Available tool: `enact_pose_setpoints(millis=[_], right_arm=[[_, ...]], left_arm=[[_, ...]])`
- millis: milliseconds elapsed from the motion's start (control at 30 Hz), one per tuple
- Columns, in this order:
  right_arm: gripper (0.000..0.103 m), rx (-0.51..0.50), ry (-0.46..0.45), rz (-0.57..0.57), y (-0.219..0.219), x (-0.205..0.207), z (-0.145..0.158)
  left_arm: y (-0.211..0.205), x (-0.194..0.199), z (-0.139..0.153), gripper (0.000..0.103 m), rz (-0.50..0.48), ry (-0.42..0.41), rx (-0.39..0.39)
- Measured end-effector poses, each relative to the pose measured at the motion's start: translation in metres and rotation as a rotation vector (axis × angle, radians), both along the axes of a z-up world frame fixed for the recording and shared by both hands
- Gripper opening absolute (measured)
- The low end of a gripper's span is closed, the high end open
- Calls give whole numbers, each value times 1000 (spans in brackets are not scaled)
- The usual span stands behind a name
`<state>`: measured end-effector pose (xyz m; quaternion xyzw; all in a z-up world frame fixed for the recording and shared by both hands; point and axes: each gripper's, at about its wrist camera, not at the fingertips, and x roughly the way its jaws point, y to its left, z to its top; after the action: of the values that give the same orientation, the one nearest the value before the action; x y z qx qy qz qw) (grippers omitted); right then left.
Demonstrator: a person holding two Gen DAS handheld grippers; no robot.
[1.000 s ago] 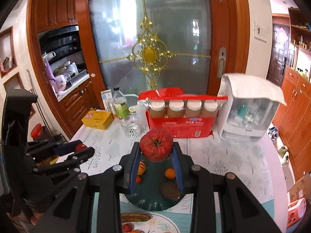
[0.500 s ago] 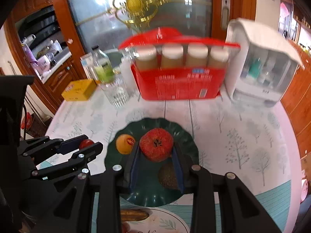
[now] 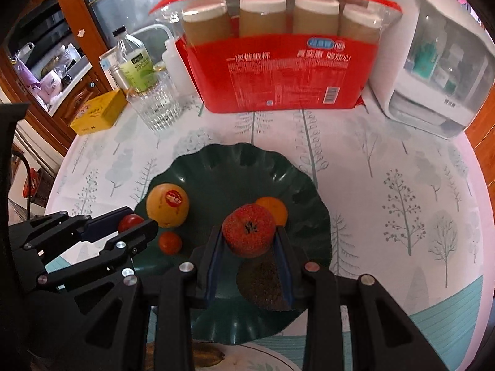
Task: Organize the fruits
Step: 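Carry tomato and apple onto the green plate and open both tools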
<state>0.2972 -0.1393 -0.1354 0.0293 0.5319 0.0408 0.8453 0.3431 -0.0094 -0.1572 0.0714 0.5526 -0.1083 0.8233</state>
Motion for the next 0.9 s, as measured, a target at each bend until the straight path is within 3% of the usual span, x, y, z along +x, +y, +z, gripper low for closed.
enact_pose_setpoints(millis=[467, 733, 800, 900], right_arm=[[33, -16, 13, 19, 1, 3, -12], [36, -15, 9, -3, -9, 0, -10], [39, -9, 4, -16, -14, -2, -8], [46, -6, -4, -24, -17, -5, -6]], left_arm=[[-1, 1, -9, 27, -8, 11, 9], [5, -4, -1, 75, 19, -35, 32], [8, -4, 1, 83, 29, -36, 21], [9, -6, 3, 86, 31, -39, 16]])
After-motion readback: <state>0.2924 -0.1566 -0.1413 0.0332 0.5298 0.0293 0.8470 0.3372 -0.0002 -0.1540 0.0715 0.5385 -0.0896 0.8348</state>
